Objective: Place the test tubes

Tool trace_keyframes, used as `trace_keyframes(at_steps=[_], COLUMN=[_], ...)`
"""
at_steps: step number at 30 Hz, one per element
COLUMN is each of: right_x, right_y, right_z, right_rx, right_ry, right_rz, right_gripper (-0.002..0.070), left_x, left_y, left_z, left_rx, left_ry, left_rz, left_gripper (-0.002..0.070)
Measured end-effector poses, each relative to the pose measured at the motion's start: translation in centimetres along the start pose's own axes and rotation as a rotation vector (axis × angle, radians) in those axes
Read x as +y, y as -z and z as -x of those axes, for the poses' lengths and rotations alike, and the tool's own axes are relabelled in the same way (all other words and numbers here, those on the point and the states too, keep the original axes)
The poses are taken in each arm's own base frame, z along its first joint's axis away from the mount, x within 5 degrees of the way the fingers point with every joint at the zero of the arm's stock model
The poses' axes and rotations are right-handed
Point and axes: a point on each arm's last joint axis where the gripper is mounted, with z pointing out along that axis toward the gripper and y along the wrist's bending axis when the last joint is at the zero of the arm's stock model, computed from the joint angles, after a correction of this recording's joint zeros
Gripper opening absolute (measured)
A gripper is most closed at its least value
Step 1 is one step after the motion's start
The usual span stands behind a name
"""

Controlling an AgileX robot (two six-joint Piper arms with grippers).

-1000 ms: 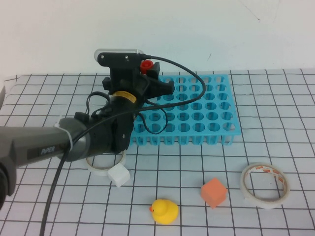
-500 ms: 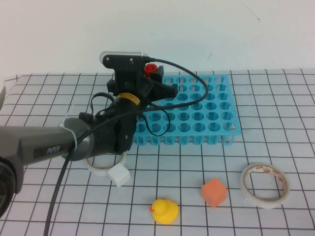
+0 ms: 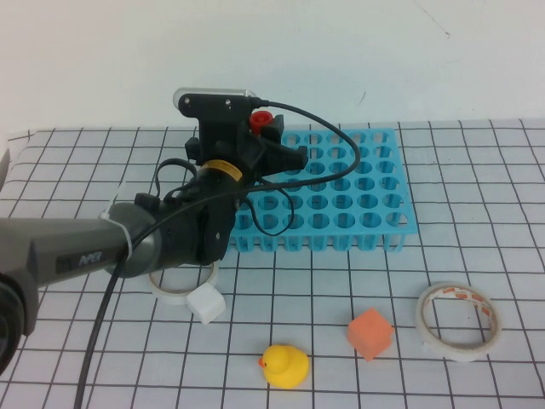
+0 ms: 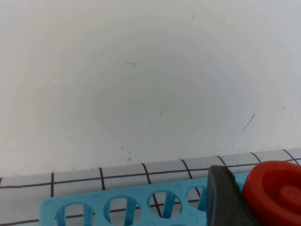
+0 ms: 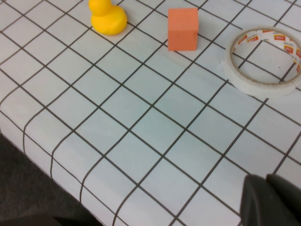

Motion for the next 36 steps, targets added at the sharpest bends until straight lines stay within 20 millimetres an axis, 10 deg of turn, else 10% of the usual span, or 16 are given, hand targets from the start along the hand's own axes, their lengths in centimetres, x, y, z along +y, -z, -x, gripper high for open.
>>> trace_keyframes(at_steps=[36], right_x=[-0.01], right_y=[0.00], right_z=[-0.02], right_rx=[0.002], right_ry=[0.000], right_rz=[-0.001], right_gripper=[-0.0001], left_x=[-0.46], left_y=[-0.01], left_z=[0.05], left_rx=[0.036], left_ry=[-0.084], left_rz=[-0.047], left_gripper=[0.0246])
